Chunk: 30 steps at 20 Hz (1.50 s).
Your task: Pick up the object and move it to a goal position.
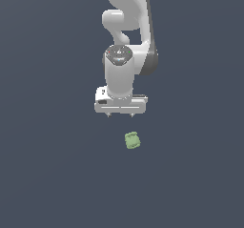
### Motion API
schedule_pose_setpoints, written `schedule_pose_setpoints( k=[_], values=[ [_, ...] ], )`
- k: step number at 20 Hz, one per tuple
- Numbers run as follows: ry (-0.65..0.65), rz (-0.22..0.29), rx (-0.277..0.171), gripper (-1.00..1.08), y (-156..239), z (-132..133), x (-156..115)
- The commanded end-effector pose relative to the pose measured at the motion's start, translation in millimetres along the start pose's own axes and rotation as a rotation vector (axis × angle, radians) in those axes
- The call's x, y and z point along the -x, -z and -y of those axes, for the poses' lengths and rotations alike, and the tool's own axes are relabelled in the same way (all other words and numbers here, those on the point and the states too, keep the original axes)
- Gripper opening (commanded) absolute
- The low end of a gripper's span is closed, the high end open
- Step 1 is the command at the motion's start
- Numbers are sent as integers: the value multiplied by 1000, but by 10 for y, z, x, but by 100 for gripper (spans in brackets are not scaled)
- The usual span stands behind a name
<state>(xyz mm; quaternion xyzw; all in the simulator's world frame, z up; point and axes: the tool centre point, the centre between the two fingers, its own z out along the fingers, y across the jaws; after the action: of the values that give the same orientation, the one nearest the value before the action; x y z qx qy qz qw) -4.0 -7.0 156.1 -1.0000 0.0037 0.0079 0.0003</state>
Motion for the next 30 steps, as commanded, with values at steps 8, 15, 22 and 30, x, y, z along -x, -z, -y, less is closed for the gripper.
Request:
schedule_pose_setpoints(
  k=[8, 15, 22, 30],
  values=[
    [-18, 12, -14, 100, -67, 30, 24],
    [-25, 16, -17, 100, -80, 34, 36],
    [34, 10, -11, 100, -178, 128, -109],
    [176, -4, 0, 100, -443, 377, -438]
  ],
)
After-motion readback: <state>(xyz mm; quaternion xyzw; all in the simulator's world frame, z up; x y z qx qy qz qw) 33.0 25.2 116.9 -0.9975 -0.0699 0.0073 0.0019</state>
